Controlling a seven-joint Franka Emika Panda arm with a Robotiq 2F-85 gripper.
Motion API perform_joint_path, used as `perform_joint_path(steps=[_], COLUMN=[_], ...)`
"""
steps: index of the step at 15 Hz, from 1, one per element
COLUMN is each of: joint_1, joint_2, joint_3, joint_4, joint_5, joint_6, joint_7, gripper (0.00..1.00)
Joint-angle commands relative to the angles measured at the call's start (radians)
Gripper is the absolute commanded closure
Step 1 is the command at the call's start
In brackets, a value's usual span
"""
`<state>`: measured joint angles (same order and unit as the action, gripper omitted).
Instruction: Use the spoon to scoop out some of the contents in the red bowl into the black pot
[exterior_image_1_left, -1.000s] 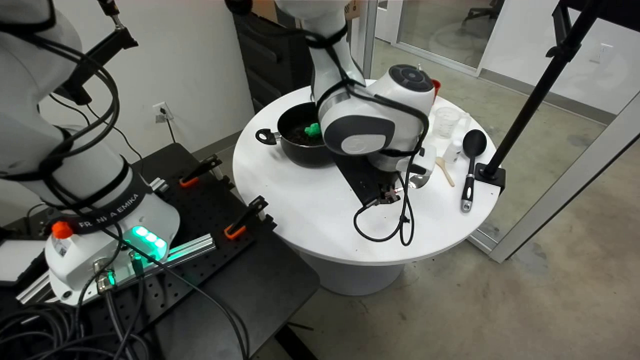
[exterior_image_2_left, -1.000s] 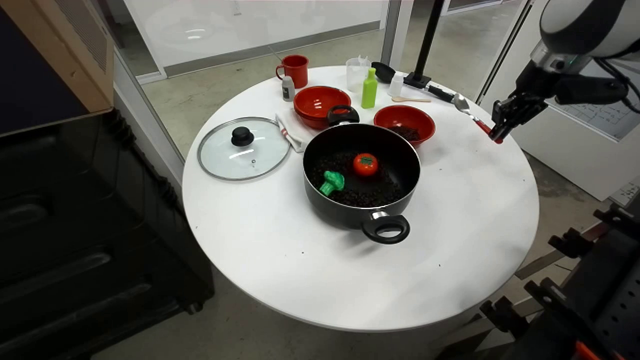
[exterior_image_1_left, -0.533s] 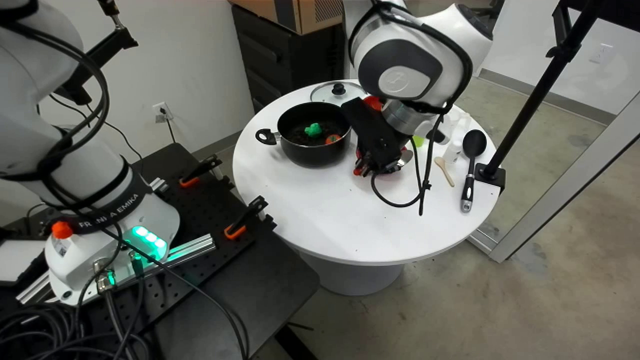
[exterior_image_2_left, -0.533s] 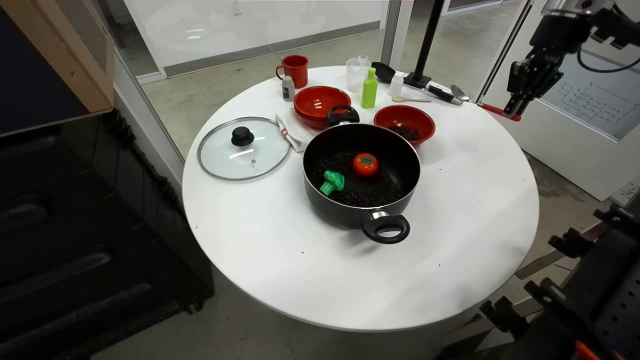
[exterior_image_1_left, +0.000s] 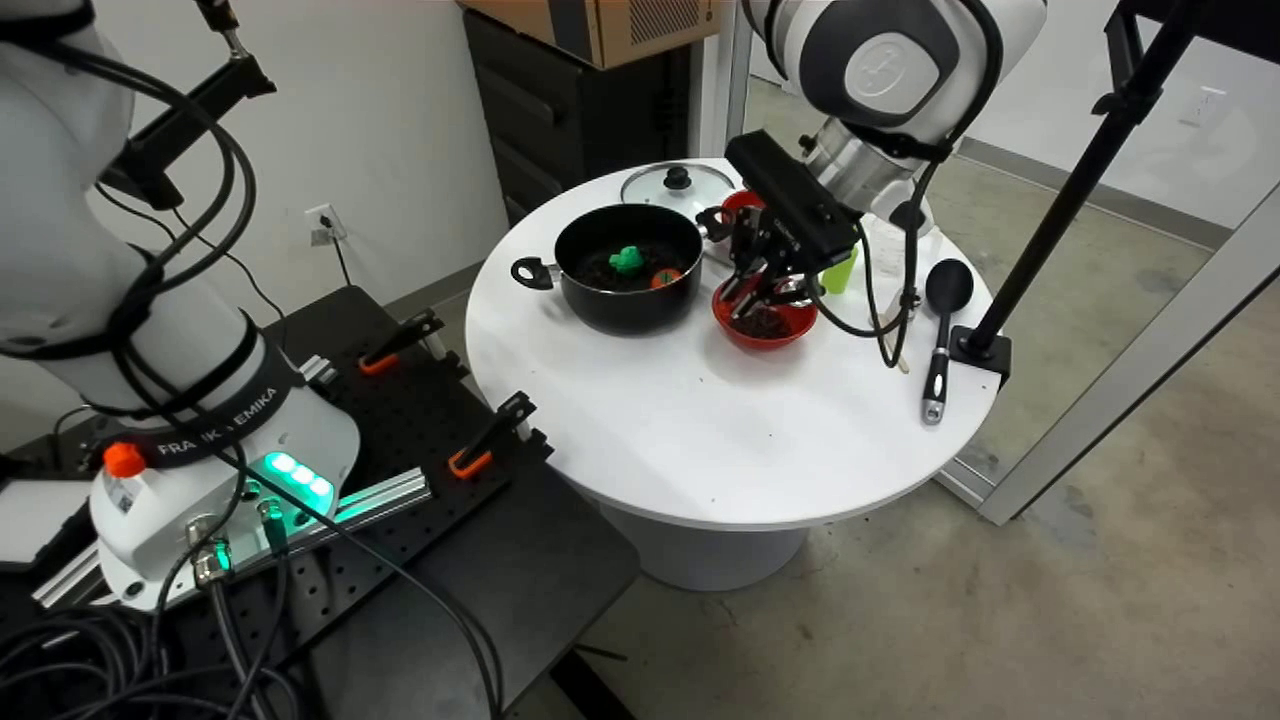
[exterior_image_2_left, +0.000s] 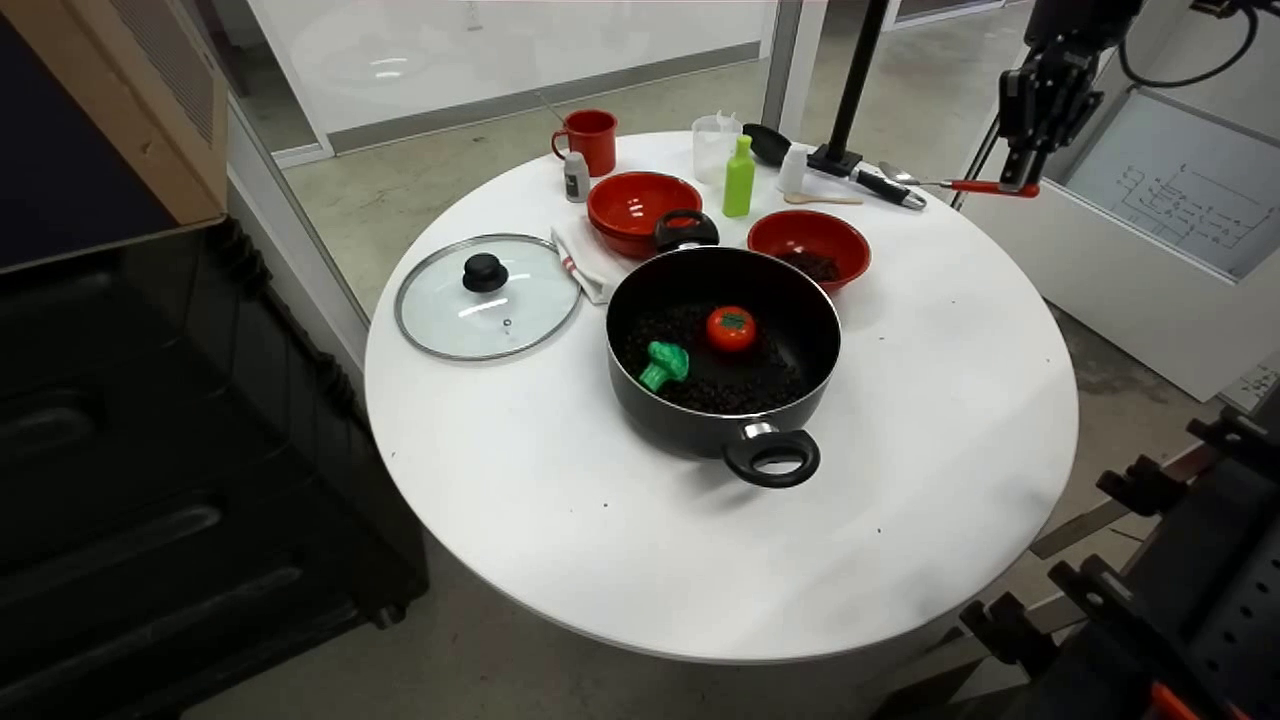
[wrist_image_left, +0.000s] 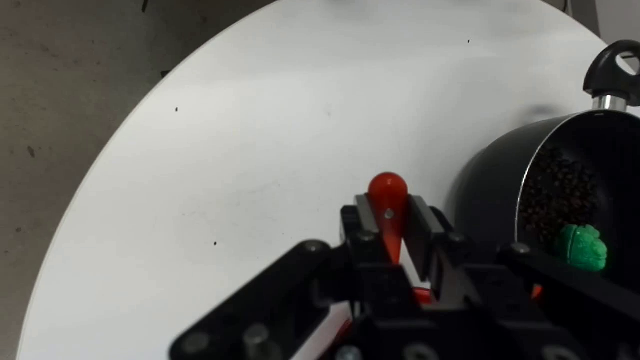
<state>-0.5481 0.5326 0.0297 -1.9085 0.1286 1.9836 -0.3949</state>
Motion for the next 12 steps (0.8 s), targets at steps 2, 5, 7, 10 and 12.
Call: perform_joint_path(steps=[2, 5, 7, 10, 12], joint_1=[0.129, 0.173, 0.188, 0.19, 0.178], joint_2=[0.139, 0.217, 0.261, 0.313, 0.343], joint_3=[-0.071, -0.073, -0.068, -0.055, -0.045], joint_4=[0.185, 0.266, 0.318, 0.382, 0.416], joint_5=[0.003, 0.01, 0.018, 0.043, 0.077], joint_6=[-0.087, -0.117, -0.147, -0.204, -0.243], joint_7=[0.059, 0.095, 0.115, 0.121, 0.112], gripper=[0.95, 0.95, 0.95, 0.95, 0.95])
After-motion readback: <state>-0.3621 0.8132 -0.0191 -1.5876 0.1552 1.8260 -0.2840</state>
